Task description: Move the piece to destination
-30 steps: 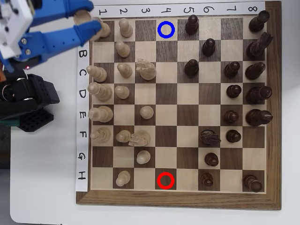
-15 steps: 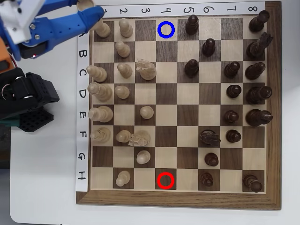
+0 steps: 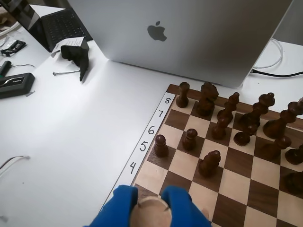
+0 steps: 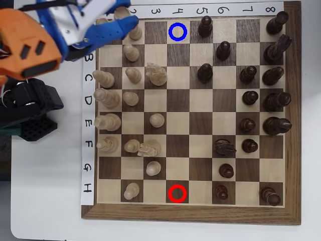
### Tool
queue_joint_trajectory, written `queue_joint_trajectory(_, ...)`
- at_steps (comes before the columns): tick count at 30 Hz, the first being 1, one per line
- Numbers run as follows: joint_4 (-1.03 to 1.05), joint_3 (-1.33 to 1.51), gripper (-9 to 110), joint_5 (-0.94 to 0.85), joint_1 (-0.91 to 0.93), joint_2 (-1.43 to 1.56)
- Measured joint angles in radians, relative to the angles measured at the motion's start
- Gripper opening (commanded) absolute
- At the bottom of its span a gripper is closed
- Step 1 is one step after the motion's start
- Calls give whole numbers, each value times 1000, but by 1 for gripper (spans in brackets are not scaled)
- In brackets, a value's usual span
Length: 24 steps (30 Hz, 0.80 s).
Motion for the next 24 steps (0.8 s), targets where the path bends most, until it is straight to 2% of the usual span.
queue_joint_trajectory(13,-301,348,0,0,-49,115)
queue_joint_trajectory(24,-571,492,0,-32,-71,114)
